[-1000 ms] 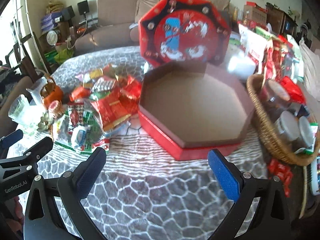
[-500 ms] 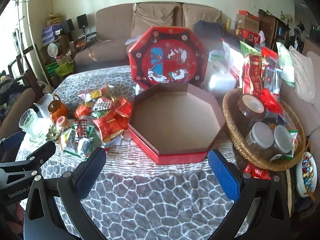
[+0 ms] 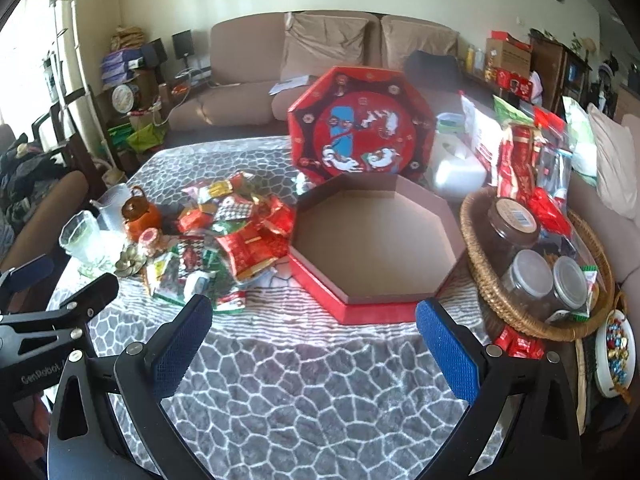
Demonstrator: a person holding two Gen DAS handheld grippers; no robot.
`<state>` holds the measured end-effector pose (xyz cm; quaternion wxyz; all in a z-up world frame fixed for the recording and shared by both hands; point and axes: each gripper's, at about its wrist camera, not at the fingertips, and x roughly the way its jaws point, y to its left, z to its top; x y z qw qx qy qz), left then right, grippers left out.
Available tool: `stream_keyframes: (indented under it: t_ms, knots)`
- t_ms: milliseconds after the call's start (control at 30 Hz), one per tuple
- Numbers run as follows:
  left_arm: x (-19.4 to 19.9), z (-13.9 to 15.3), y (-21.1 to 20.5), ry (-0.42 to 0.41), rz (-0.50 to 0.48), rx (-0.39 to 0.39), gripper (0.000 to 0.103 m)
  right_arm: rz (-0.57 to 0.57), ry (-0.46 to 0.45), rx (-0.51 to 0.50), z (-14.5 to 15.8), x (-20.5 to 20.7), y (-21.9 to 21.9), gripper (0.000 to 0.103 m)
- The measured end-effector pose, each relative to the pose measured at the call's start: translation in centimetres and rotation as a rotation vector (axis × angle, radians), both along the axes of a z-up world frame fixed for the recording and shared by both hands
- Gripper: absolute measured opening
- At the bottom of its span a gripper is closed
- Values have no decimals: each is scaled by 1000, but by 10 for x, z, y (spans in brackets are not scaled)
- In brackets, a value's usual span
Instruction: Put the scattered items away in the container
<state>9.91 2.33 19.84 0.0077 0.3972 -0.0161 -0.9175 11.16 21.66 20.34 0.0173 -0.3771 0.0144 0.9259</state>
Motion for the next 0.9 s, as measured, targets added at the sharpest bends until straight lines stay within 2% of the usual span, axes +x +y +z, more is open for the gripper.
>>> stream_keyframes:
  t_ms: [167, 333, 567, 733, 800, 867, 900]
  knots:
    - [-2, -12, -28, -11, 42, 2, 103, 23, -16, 8, -8, -5, -23, 103]
    - [-9, -34, -50, -39, 67, 16, 103, 52, -50, 17, -29, -17, -46, 103]
    - [-24, -78, -84, -72, 42, 87, 103, 76, -110, -69, -71, -42, -58, 103]
    - [-42, -105, -95, -98, 20, 146, 103, 107, -121, -142, -95, -57, -60, 102]
    - [-50, -114, -94, -108, 8, 141, 103, 112, -128, -153, -104, -64, -63, 98]
    - [-57, -121, -95, -111, -12, 148, 103, 126, -131, -167, -113, -72, -66, 79]
    - [-60, -124, -96, -112, -23, 155, 103, 133, -134, -173, -116, -76, -67, 75]
